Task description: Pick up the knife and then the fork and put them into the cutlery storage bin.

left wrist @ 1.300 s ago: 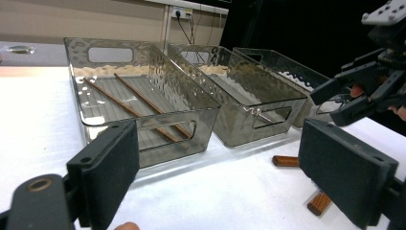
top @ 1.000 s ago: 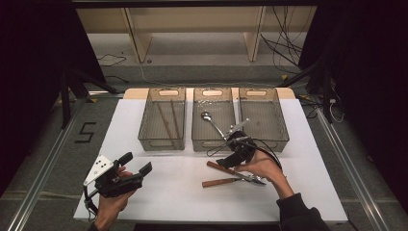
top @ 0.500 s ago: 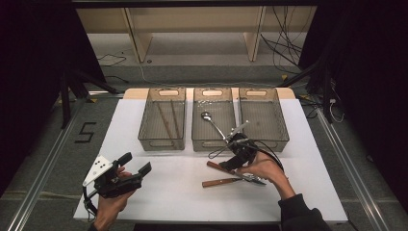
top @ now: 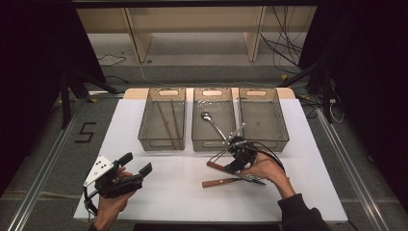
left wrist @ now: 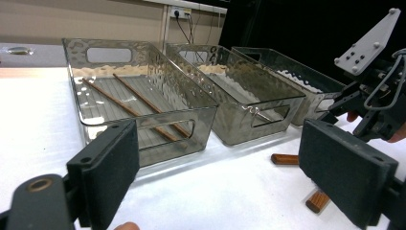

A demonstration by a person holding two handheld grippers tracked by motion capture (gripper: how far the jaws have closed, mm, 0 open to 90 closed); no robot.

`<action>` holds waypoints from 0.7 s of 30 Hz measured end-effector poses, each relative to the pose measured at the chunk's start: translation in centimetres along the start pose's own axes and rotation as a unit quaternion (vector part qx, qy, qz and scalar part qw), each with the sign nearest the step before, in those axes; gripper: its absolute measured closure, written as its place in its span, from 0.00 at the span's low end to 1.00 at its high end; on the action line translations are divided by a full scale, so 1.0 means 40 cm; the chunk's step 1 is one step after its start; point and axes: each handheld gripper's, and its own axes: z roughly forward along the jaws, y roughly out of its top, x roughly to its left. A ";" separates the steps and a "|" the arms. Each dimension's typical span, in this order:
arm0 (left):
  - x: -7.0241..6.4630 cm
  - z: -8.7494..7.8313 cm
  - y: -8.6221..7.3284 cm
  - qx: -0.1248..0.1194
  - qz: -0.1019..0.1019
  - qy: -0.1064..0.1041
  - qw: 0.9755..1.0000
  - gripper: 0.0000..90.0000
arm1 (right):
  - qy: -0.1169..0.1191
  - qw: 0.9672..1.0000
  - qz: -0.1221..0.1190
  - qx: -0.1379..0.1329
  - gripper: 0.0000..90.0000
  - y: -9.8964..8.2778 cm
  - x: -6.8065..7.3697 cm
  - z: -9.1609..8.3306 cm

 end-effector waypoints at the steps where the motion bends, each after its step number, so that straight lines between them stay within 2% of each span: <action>1: 0.001 -0.001 0.000 -0.001 -0.002 0.000 1.000 0.15 | 0.002 1.000 -0.003 0.005 0.45 0.000 0.001 0.003; 7: -0.001 0.000 0.000 -0.001 0.000 -0.001 1.000 0.15 | 0.005 1.000 -0.014 0.027 0.51 -0.002 0.007 0.022; 13: 0.000 0.000 0.000 -0.002 -0.001 -0.001 1.000 0.15 | 0.013 0.999 -0.026 0.040 0.61 -0.001 0.014 0.033; 21: 0.000 -0.001 0.000 -0.002 0.000 -0.001 1.000 0.15 | 0.011 0.998 -0.031 0.050 0.70 -0.004 0.013 0.043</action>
